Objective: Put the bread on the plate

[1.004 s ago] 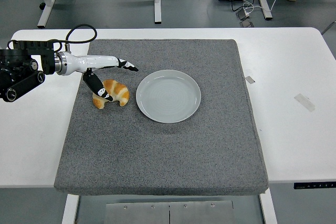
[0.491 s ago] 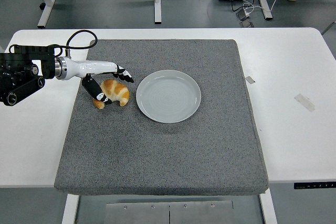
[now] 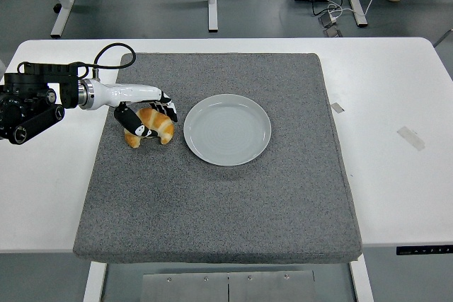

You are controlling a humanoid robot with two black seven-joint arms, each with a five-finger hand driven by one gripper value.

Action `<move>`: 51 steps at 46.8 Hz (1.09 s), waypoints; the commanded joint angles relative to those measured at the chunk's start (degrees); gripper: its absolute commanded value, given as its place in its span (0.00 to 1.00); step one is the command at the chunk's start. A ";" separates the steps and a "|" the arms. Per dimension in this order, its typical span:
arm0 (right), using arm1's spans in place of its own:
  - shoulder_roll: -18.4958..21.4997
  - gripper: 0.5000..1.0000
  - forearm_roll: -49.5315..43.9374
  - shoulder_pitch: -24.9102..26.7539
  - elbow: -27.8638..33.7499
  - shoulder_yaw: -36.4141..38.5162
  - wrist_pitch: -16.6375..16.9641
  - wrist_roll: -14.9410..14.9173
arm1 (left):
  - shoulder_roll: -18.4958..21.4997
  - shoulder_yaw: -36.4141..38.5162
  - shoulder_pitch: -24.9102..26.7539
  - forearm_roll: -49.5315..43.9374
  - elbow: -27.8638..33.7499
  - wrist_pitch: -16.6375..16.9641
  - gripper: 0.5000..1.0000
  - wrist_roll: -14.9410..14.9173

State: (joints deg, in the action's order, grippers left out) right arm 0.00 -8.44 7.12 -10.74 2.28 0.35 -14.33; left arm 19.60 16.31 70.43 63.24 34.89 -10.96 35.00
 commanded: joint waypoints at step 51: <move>0.00 1.00 0.00 0.00 -0.07 0.00 0.01 0.00 | -1.14 3.47 1.47 -0.75 -0.35 5.16 0.00 0.00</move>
State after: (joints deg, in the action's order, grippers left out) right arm 0.00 -8.44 7.12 -10.76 2.28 0.36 -14.32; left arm 18.83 19.86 71.31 62.56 34.52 -5.74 34.94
